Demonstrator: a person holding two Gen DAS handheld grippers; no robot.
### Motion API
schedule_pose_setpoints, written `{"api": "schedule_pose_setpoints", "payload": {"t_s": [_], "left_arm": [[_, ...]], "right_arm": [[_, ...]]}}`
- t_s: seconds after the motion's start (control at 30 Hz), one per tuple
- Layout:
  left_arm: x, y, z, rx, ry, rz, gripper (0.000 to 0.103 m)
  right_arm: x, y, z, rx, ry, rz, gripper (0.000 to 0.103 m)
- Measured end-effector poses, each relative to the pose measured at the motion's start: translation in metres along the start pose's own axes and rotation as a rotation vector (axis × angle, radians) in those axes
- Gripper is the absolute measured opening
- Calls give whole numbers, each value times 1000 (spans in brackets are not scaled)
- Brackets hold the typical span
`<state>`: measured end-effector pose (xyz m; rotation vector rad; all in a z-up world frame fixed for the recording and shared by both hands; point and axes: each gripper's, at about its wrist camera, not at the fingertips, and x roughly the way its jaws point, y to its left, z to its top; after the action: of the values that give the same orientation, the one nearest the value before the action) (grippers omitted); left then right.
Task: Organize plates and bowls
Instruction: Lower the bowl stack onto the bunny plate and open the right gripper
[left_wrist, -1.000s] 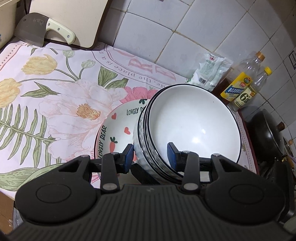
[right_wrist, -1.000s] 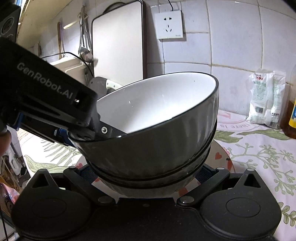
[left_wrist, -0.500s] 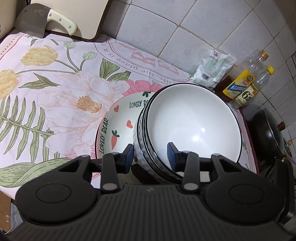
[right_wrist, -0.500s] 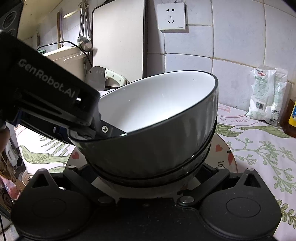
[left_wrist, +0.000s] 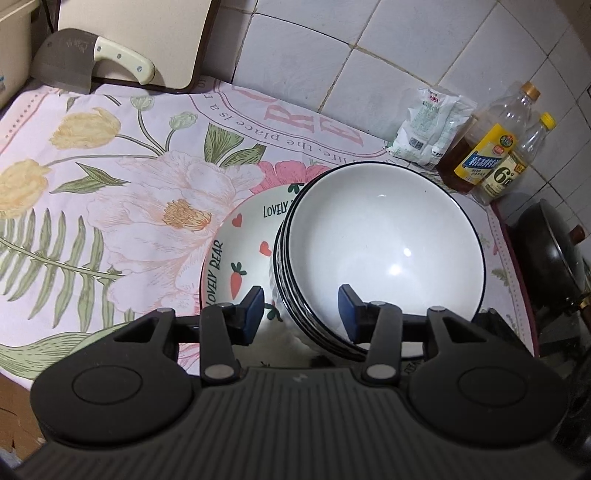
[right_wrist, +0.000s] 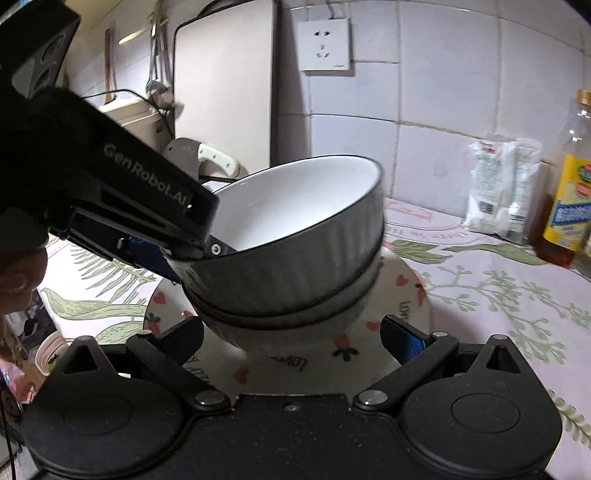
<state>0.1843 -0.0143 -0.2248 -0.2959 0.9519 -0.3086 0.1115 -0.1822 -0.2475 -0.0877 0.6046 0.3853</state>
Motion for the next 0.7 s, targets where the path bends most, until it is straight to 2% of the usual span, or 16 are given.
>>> {"api": "schedule_pose_setpoints", "payload": {"t_s": [0.5, 0.7], "left_arm": [[-64, -29, -17, 89, -83, 45, 54], [-88, -46, -24, 119, -87, 67, 56]], "right_arm": [[-68, -10, -2, 52, -93, -146, 103], [-95, -19, 4, 106, -100, -169, 103]]}}
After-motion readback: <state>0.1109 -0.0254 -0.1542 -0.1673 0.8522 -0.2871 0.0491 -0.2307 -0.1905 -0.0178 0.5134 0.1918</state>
